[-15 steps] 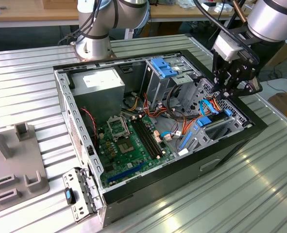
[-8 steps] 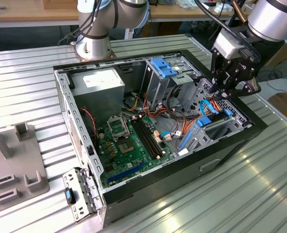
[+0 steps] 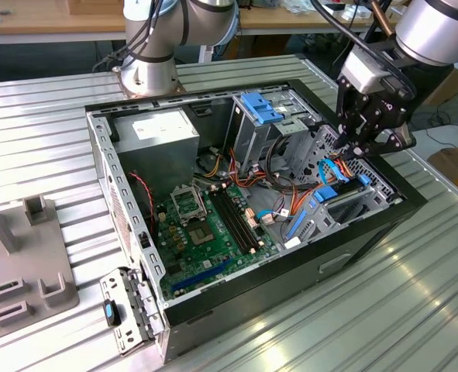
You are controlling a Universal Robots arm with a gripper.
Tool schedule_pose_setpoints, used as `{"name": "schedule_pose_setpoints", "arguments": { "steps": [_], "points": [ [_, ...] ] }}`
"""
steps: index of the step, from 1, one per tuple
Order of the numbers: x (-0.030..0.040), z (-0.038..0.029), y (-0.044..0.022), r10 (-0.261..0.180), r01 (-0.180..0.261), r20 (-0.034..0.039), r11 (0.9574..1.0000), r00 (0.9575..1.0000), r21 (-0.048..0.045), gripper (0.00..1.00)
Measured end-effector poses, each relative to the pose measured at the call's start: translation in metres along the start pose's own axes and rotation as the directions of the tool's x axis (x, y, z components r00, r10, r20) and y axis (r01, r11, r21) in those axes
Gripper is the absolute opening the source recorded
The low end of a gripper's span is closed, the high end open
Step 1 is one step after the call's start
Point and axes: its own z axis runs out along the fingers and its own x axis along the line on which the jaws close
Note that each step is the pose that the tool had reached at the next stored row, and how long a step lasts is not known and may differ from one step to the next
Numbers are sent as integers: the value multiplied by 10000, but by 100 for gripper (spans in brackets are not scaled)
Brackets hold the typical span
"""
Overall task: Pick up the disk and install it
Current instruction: 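Insert the second disk wire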
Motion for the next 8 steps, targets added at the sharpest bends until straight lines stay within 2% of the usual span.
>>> {"name": "schedule_pose_setpoints", "arguments": {
  "steps": [8],
  "points": [
    [-17,2,0,-1,1,-2,10000,10000,0,30]
  ]
}}
